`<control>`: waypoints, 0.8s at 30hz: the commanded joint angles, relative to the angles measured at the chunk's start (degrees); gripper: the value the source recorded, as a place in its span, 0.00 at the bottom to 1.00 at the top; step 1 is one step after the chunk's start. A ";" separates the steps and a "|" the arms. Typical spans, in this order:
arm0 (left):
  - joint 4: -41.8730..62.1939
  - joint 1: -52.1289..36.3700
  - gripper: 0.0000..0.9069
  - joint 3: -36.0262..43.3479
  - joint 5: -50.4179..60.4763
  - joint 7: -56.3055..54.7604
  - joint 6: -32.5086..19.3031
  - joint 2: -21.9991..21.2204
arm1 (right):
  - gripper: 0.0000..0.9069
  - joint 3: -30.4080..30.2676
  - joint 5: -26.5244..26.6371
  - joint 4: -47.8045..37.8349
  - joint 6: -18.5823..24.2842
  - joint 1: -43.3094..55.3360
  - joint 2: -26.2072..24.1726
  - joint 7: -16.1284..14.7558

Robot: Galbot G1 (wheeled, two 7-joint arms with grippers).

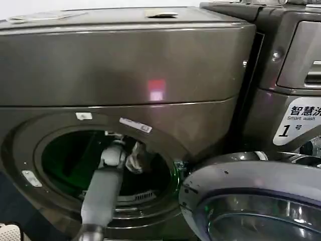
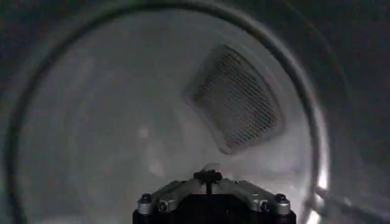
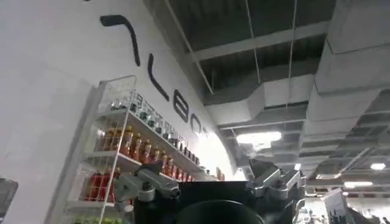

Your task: Grasp the clothes from the dryer.

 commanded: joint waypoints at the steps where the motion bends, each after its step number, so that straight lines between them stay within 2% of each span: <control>1: -7.15 6.23 0.00 -1.51 -2.46 -8.06 -4.88 -1.12 | 1.00 -0.46 -0.52 -0.31 1.72 -0.03 -0.10 -0.27; 6: -7.63 6.24 0.00 -1.16 -2.46 -6.83 -2.30 -0.89 | 1.00 -0.38 -0.46 -0.55 2.34 -0.07 -0.05 -0.16; 24: -7.18 5.44 0.00 -0.78 -1.29 -5.04 0.47 -0.91 | 1.00 1.71 -0.56 -1.03 2.45 -0.35 -0.10 -1.17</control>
